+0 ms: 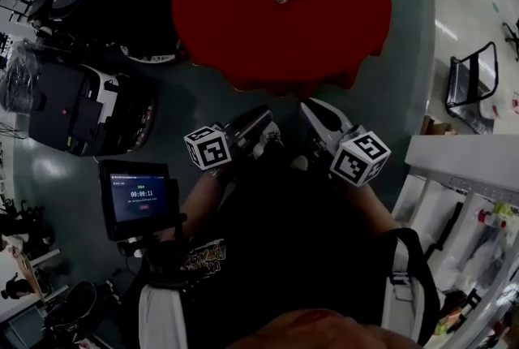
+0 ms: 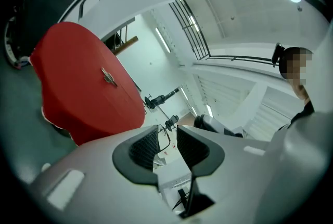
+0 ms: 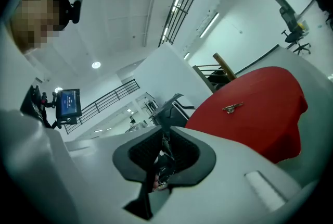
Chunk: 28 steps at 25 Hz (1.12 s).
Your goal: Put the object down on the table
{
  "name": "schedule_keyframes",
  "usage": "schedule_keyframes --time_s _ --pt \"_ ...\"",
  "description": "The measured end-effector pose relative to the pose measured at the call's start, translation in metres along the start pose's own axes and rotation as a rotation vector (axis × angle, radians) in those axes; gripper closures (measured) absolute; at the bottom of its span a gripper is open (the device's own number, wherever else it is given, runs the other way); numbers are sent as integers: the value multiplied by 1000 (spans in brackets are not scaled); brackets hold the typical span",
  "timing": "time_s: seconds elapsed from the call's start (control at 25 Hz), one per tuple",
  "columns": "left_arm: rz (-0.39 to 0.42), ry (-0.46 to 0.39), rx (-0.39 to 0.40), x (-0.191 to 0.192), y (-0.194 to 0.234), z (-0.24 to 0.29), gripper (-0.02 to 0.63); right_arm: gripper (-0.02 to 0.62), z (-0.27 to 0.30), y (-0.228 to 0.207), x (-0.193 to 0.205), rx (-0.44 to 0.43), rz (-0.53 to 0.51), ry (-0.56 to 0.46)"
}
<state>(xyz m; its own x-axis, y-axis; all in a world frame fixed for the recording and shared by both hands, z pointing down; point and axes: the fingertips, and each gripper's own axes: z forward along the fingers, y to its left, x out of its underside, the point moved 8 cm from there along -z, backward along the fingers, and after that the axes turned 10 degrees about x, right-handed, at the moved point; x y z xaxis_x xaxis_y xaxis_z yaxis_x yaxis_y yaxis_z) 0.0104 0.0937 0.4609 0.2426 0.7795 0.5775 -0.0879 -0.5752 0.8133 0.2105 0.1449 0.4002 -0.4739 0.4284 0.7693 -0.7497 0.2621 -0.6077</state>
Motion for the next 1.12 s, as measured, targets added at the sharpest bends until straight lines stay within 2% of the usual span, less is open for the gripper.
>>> schedule_keyframes --time_s 0.16,0.32,0.56,0.84,1.0,1.12 --pt "-12 -62 -40 2 -6 -34 491 548 8 19 21 -42 10 58" --pt "-19 -70 -7 -3 -2 -50 491 549 15 39 33 -34 13 53" --pt "2 -16 82 -56 9 -93 491 561 62 93 45 46 10 -27" --pt "-39 0 134 -61 24 -110 495 573 54 115 69 118 -5 -112" --pt "-26 72 148 -94 45 -152 495 580 92 157 90 182 5 -157" --pt "-10 97 166 -108 52 -161 494 591 104 167 101 195 13 -160"
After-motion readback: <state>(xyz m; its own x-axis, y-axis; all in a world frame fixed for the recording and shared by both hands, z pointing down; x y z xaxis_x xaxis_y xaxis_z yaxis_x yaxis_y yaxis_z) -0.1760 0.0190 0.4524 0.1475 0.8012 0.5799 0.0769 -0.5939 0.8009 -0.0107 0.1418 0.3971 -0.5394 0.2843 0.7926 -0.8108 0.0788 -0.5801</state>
